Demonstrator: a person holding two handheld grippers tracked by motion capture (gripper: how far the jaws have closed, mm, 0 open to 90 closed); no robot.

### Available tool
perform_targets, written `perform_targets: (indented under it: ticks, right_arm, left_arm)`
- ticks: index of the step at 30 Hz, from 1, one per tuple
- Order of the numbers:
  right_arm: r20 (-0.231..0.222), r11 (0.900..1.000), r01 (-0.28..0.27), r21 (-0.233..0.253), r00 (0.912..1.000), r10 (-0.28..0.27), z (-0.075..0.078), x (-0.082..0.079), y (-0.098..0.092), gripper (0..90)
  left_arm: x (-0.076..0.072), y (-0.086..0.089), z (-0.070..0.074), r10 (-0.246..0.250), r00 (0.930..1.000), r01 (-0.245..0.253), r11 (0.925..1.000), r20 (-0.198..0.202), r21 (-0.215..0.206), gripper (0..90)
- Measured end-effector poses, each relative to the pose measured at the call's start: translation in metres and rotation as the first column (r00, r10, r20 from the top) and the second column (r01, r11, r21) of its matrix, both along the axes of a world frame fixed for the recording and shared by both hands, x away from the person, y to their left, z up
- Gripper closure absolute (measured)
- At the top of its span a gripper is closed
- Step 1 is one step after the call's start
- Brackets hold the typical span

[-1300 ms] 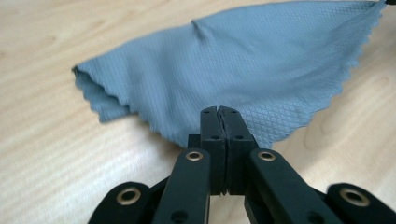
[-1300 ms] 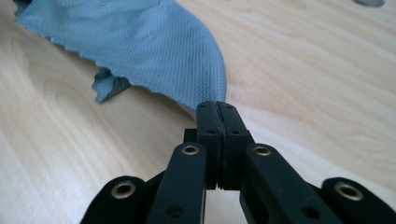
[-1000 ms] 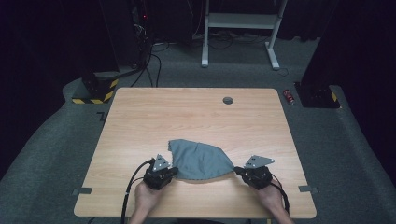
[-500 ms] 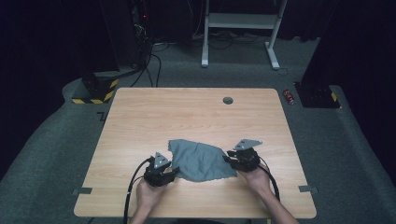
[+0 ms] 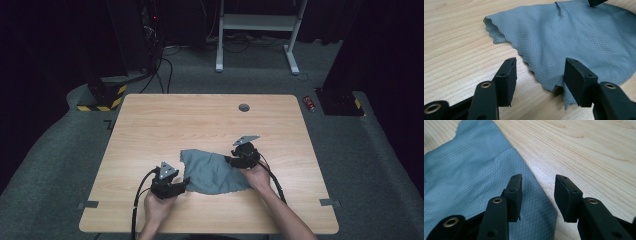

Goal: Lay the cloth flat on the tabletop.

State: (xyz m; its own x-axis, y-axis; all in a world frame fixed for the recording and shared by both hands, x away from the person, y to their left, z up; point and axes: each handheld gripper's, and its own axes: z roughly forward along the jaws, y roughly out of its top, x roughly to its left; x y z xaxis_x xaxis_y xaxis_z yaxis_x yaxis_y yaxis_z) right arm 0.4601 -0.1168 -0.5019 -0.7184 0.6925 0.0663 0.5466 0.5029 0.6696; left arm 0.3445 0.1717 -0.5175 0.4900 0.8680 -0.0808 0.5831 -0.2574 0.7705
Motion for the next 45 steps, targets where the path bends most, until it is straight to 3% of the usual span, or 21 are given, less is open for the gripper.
perform_targets:
  ticks: [2, 3, 4, 9, 14, 19, 20, 22, 23, 25, 29, 31, 34, 35, 38, 40, 41, 42, 43, 45]
  right_arm:
    - [-0.033, 1.000, -0.025, -0.010, 0.9991, 0.025, -0.006, 0.002, 0.001, 71.7]
    - [-0.033, 1.000, -0.025, -0.010, 0.9991, 0.025, -0.006, 0.002, 0.001, 71.7]
    - [-0.031, 0.999, -0.034, -0.024, 0.9989, 0.033, -0.007, 0.002, 0.002, 79.6]
    - [-0.002, 0.999, -0.044, -0.016, 0.9991, 0.044, -0.001, -0.001, 0.000, 88.1]
    - [0.028, 0.998, -0.058, -0.004, 0.9979, 0.058, 0.006, -0.006, 0.001, 88.2]
    - [0.022, 0.999, -0.046, 0.001, 0.9987, 0.046, 0.003, -0.003, 0.000, 85.0]
    - [0.014, 0.999, -0.036, 0.001, 0.9992, 0.036, 0.001, -0.003, 0.001, 76.9]
    - [0.013, 0.999, -0.037, 0.000, 0.9992, 0.037, 0.000, -0.001, 0.001, 71.8]
    - [-0.012, 1.000, -0.027, -0.005, 0.9996, 0.027, -0.003, 0.001, 0.002, 68.4]
    - [-0.035, 1.000, -0.024, -0.016, 0.9991, 0.023, -0.008, 0.003, 0.003, 71.9]
    - [-0.024, 0.999, -0.043, -0.024, 0.9988, 0.042, -0.007, 0.001, 0.005, 87.0]
    - [-0.006, 0.998, -0.054, -0.034, 0.9985, 0.054, -0.004, -0.002, 0.007, 87.9]
    - [0.034, 0.996, -0.084, -0.003, 0.9959, 0.084, 0.006, -0.010, 0.008, 88.0]
    - [0.078, 0.991, -0.129, 0.022, 0.9889, 0.127, 0.017, -0.020, 0.011, 87.9]
    - [0.103, 0.986, -0.161, 0.033, 0.9822, 0.157, 0.025, -0.029, 0.014, 87.9]
    - [0.121, 0.972, -0.232, 0.029, 0.9664, 0.227, 0.031, -0.043, 0.023, 87.8]
    - [0.121, 0.972, -0.232, 0.029, 0.9664, 0.227, 0.031, -0.043, 0.023, 87.8]
    - [0.123, 0.958, -0.285, 0.016, 0.9518, 0.281, 0.030, -0.051, 0.031, 87.8]
    - [0.123, 0.958, -0.285, 0.016, 0.9518, 0.281, 0.030, -0.051, 0.031, 87.8]
    - [0.109, 0.944, -0.331, 0.000, 0.9381, 0.329, 0.026, -0.060, 0.039, 87.7]
  left_arm:
    - [0.002, -0.002, -0.004, 0.005, 1.0000, -0.005, 0.9999, -0.005, 0.010, 42.9]
    - [0.003, -0.003, -0.006, 0.007, 0.9999, -0.007, 0.9999, -0.008, 0.014, 42.9]
    - [0.003, -0.004, -0.008, 0.009, 0.9999, -0.009, 0.9998, -0.007, 0.020, 42.2]
    - [0.003, -0.005, -0.009, 0.016, 0.9998, -0.016, 0.9990, 0.008, 0.041, 41.6]
    - [0.002, -0.008, -0.009, 0.022, 0.9997, -0.023, 0.9980, 0.015, 0.059, 39.4]
    - [0.002, -0.008, -0.009, 0.032, 0.9994, -0.033, 0.9973, 0.014, 0.065, 36.2]
    - [0.002, -0.008, -0.009, 0.033, 0.9993, -0.034, 0.9973, 0.014, 0.066, 36.1]
    - [0.003, -0.008, -0.009, 0.035, 0.9992, -0.036, 0.9971, 0.016, 0.066, 35.9]
    - [0.003, -0.008, -0.009, 0.036, 0.9992, -0.037, 0.9971, 0.015, 0.067, 35.8]
    - [0.003, -0.008, -0.009, 0.035, 0.9993, -0.036, 0.9971, 0.014, 0.067, 35.7]
    - [0.003, -0.008, -0.009, 0.036, 0.9992, -0.037, 0.9971, 0.016, 0.067, 35.6]
    - [0.003, -0.008, -0.009, 0.036, 0.9992, -0.037, 0.9970, 0.016, 0.067, 35.6]
    - [0.003, -0.008, -0.009, 0.037, 0.9992, -0.038, 0.9970, 0.016, 0.067, 35.5]
    - [0.003, -0.008, -0.009, 0.037, 0.9992, -0.038, 0.9970, 0.016, 0.067, 35.5]
    - [0.003, -0.008, -0.009, 0.037, 0.9992, -0.038, 0.9970, 0.016, 0.068, 35.4]
    - [0.003, -0.008, -0.009, 0.037, 0.9992, -0.038, 0.9970, 0.016, 0.068, 35.4]
    - [0.003, -0.008, -0.009, 0.038, 0.9992, -0.039, 0.9970, 0.016, 0.068, 35.4]
    - [0.003, -0.008, -0.009, 0.038, 0.9991, -0.039, 0.9969, 0.016, 0.068, 35.3]
    - [0.003, -0.008, -0.009, 0.038, 0.9991, -0.039, 0.9969, 0.016, 0.068, 35.4]
    - [0.003, -0.008, -0.009, 0.038, 0.9991, -0.039, 0.9969, 0.016, 0.068, 35.3]
